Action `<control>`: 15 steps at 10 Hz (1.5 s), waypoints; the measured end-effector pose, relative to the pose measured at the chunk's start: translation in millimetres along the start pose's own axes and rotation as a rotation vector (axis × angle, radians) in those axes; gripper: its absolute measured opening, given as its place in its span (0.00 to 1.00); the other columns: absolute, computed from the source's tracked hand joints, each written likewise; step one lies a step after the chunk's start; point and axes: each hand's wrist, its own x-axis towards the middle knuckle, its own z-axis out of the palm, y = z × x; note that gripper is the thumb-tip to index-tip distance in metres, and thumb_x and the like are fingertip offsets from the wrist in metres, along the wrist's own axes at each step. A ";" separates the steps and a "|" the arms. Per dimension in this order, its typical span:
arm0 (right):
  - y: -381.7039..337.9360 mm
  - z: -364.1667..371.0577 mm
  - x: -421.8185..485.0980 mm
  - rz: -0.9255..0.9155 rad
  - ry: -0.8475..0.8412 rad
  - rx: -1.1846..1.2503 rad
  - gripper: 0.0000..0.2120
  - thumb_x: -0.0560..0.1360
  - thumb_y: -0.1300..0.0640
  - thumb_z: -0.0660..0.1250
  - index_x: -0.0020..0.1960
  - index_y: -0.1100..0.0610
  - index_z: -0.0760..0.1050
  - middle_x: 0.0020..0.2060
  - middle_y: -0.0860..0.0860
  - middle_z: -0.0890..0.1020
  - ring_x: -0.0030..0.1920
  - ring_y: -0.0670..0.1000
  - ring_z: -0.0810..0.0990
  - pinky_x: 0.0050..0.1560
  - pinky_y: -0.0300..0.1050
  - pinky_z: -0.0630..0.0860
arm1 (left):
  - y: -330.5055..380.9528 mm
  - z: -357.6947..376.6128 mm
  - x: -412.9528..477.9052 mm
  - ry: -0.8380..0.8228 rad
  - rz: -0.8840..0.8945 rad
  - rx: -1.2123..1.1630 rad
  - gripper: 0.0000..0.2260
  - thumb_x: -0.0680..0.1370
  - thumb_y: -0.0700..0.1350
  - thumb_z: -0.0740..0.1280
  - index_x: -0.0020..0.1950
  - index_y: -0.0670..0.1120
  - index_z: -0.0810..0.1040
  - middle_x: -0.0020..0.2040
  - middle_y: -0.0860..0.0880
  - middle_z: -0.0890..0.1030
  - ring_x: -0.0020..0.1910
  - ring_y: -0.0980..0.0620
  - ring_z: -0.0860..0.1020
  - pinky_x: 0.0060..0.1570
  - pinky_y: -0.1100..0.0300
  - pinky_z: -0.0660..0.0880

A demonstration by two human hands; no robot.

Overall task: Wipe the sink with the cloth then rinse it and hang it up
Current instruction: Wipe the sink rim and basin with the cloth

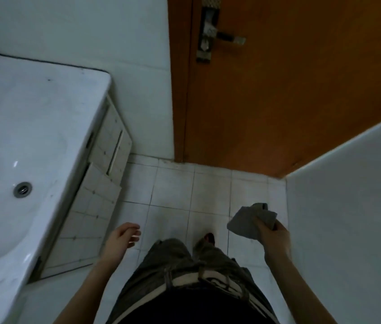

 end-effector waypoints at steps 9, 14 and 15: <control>-340.0 421.1 97.4 -0.456 -0.805 -0.272 0.09 0.74 0.61 0.72 0.53 0.55 0.78 0.41 0.47 0.80 0.42 0.47 0.79 0.46 0.42 0.74 | 194.9 -118.2 169.6 0.614 0.141 -0.246 0.04 0.79 0.43 0.67 0.50 0.50 0.81 0.48 0.51 0.84 0.48 0.56 0.81 0.48 0.63 0.75; -374.4 671.9 78.9 -0.643 -1.178 -0.722 0.15 0.75 0.61 0.70 0.61 0.64 0.78 0.53 0.58 0.82 0.49 0.53 0.80 0.39 0.36 0.77 | 149.0 -166.2 242.0 0.798 -0.271 0.031 0.14 0.81 0.51 0.60 0.56 0.45 0.79 0.54 0.47 0.80 0.54 0.45 0.78 0.50 0.55 0.72; -359.2 689.3 91.3 -0.808 -1.153 -0.848 0.14 0.74 0.59 0.72 0.58 0.62 0.77 0.54 0.58 0.82 0.51 0.55 0.80 0.47 0.44 0.76 | 144.8 -163.3 245.6 0.823 -0.274 0.108 0.17 0.80 0.54 0.56 0.52 0.46 0.80 0.49 0.48 0.80 0.48 0.47 0.78 0.46 0.53 0.75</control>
